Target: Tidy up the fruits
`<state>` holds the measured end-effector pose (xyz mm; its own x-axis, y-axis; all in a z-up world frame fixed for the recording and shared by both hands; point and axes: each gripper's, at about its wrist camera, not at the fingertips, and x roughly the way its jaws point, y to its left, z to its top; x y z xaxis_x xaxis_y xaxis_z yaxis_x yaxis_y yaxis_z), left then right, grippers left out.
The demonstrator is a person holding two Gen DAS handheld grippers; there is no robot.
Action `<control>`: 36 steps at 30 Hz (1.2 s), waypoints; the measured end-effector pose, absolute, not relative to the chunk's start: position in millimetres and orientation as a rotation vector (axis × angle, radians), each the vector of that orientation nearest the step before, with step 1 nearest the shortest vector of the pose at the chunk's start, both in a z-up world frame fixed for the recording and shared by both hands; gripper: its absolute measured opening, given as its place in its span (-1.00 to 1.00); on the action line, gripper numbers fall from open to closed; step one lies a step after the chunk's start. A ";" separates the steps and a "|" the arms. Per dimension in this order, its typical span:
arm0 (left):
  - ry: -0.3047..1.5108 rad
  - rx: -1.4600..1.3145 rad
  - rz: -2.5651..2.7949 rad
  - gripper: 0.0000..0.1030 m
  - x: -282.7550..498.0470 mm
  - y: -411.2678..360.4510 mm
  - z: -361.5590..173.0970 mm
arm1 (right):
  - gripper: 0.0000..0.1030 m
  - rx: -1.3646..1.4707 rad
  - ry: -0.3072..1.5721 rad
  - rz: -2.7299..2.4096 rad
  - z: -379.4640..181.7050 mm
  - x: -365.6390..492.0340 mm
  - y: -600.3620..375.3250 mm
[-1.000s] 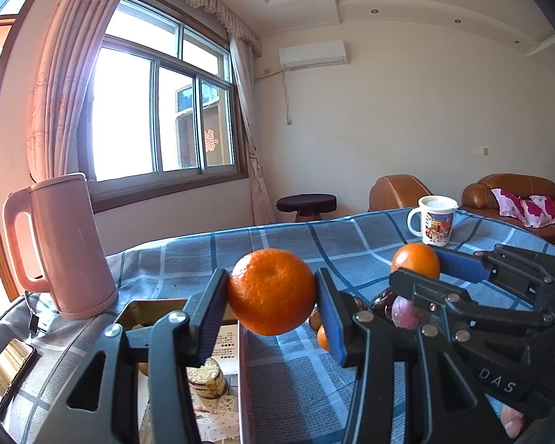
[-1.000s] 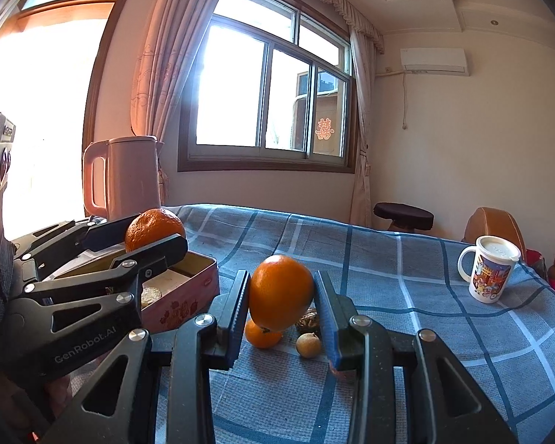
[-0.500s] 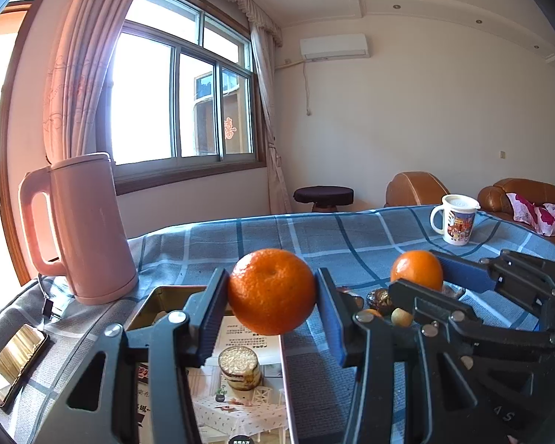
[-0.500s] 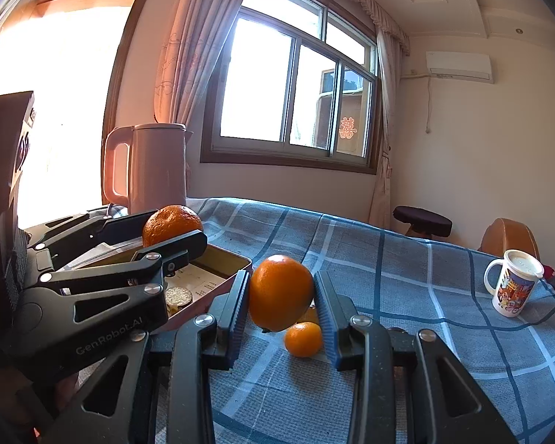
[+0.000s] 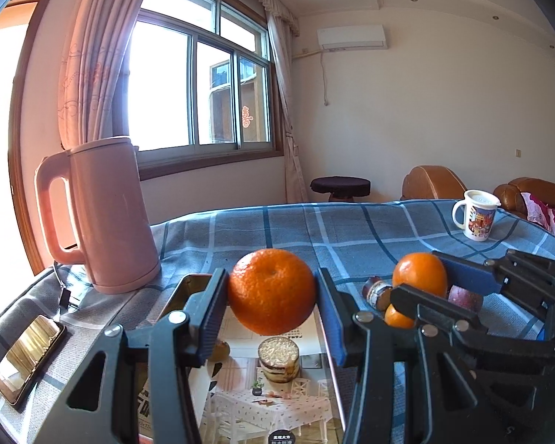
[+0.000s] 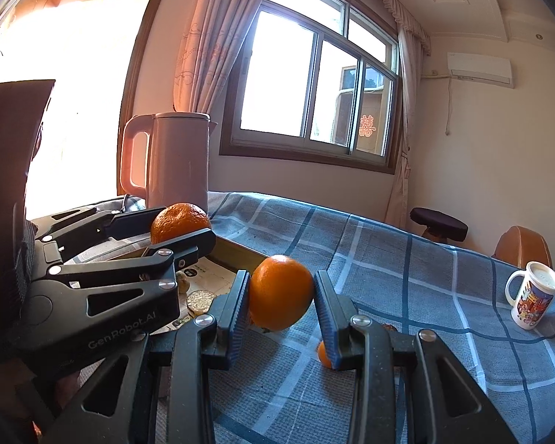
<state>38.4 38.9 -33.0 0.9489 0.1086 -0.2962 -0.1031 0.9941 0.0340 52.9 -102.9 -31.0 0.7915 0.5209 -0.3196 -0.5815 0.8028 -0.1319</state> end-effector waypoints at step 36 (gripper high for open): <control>0.425 -0.016 0.174 -0.05 47.2 95.7 -43.1 | -0.28 -0.286 0.327 0.713 -38.4 64.8 -42.6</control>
